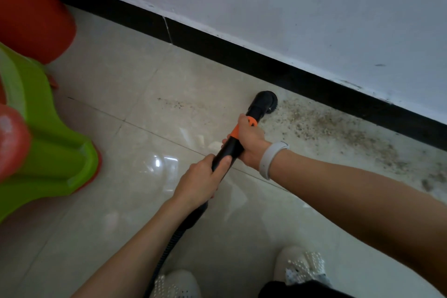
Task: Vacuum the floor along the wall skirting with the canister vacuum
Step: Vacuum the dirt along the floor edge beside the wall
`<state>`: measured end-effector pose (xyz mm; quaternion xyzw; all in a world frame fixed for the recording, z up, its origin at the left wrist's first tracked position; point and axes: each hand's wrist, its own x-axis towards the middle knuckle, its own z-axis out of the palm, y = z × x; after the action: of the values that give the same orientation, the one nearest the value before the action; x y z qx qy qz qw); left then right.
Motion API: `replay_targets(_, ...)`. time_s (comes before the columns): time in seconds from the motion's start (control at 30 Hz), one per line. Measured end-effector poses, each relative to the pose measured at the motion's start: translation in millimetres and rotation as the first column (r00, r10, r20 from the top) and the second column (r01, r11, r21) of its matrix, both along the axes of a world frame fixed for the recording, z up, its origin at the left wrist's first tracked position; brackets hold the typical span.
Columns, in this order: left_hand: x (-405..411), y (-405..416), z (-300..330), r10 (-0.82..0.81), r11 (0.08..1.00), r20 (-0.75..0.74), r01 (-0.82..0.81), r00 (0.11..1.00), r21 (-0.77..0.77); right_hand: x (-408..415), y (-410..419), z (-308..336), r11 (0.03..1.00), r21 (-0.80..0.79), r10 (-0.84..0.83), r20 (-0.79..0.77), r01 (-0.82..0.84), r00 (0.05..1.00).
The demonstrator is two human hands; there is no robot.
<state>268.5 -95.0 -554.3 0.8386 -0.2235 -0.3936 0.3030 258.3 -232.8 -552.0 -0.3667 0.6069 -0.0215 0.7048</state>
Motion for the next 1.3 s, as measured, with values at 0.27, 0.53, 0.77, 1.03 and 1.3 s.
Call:
replay_targets(0.27, -10, -6, 7, -0.066, 0.998, 0.051, 0.066, 0.997, 0.006, -20, -6, -1, 0.995, -0.041, -0.09, 0.03, 0.091, 0.995)
replay_targets(0.53, 16, 33, 19, 0.234, 0.972, 0.133, -0.231, 0.963, -0.037, 41, 31, 17, 0.982, 0.009, 0.188, 0.133, -0.19, 0.973)
replay_targets(0.77, 28, 94, 16, 0.542, 0.84, 0.128, -0.535, 0.831, -0.084, 97, 111, 19, 0.885, -0.02, 0.463, 0.16, -0.466, 0.872)
replay_targets(1.03, 30, 131, 11, 0.64, 0.768, 0.106, -0.639, 0.761, -0.045, 113, 161, 9, 0.767, -0.044, 0.639, 0.141, -0.64, 0.756)
replay_targets(1.3, 19, 121, 8, 0.505, 0.863, 0.079, -0.505, 0.86, -0.025, 80, 130, 10, 0.861, 0.08, 0.49, 0.142, -0.503, 0.86)
